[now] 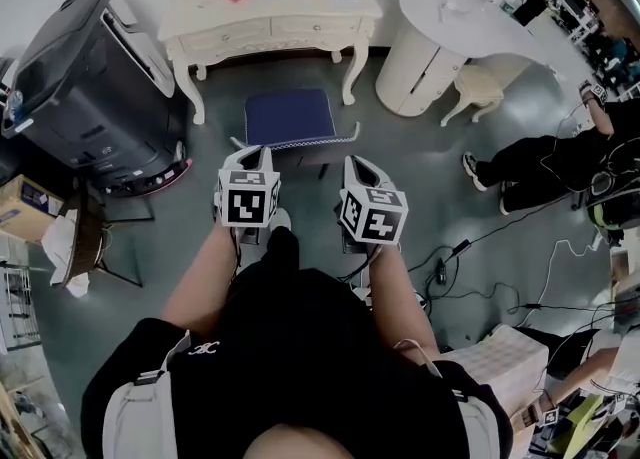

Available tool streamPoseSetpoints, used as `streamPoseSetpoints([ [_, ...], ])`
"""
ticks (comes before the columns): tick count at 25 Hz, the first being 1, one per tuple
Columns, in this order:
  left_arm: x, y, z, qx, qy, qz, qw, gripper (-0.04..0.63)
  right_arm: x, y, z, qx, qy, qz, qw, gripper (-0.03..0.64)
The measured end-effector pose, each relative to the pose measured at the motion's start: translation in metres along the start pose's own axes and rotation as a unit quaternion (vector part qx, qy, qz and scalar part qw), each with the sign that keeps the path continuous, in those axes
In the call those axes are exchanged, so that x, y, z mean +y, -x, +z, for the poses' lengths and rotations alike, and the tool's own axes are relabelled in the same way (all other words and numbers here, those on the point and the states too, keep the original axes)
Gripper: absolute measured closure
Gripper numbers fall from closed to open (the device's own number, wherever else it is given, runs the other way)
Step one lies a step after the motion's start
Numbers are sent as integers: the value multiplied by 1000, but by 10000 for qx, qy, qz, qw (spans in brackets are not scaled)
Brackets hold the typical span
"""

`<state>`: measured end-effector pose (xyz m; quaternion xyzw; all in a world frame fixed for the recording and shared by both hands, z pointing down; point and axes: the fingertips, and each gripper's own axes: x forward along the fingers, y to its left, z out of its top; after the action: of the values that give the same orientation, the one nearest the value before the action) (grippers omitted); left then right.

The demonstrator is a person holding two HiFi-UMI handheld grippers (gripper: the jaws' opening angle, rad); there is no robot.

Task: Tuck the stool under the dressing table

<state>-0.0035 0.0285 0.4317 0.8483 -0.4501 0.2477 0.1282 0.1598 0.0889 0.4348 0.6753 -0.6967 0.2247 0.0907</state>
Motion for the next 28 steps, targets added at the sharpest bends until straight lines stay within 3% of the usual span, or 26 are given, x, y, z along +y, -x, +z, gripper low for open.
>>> streamPoseSetpoints([
  [7,36,-44,-10,768,283,131,9966,589,-20,-44,9,288,47,-85,9995,615],
  [19,109,-111,-4,1299,651,401,9886,589,-51,-136,24,954,225,-227,9949,615],
  [24,139,-142,-17,1695,1033,499,9788,589,-68,-182,20,1813,695,-429,9800,615],
  [28,162,-171,-39,2147,1392,327,9662,588,-86,-218,13,2406,800,-406,9665,615],
])
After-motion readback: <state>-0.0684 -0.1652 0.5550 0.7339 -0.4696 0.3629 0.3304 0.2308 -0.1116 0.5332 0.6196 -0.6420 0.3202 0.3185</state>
